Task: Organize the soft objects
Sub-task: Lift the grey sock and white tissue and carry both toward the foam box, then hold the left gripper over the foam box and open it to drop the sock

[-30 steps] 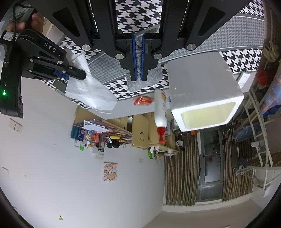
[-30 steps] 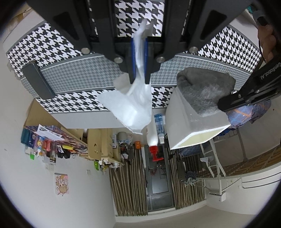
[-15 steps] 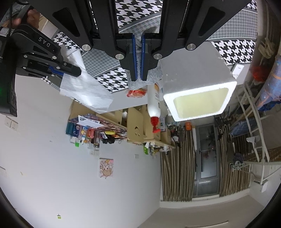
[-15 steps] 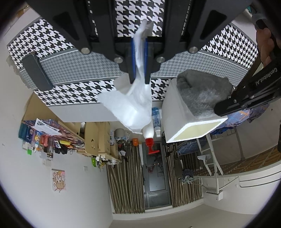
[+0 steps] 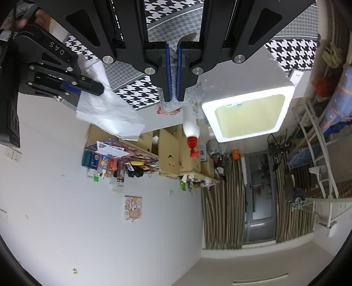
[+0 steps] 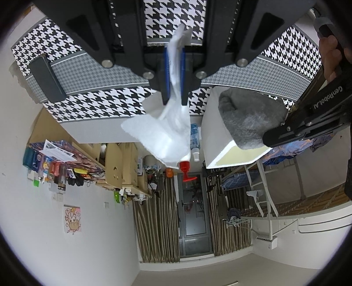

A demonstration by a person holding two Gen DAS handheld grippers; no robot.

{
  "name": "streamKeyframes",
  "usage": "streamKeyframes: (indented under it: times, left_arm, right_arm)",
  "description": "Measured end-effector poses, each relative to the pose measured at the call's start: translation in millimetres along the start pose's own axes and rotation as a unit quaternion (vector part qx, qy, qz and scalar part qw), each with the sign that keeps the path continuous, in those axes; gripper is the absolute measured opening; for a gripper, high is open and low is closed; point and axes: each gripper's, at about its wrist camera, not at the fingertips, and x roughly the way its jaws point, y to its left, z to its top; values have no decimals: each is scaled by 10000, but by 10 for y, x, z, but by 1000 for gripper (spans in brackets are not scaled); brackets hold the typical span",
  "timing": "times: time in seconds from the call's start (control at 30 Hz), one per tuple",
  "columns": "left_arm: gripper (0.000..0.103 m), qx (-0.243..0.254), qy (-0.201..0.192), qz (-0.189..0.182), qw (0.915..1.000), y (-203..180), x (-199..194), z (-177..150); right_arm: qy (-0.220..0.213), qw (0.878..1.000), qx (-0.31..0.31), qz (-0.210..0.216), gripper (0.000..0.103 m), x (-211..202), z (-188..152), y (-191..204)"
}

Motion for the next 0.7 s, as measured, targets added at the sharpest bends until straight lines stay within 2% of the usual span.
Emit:
streamKeyframes:
  times: [0.7]
  left_arm:
    - [4,14,-143,157,9998,143,70,320]
  right_arm:
    - [-127,9998,-129,109,11,120,248,74]
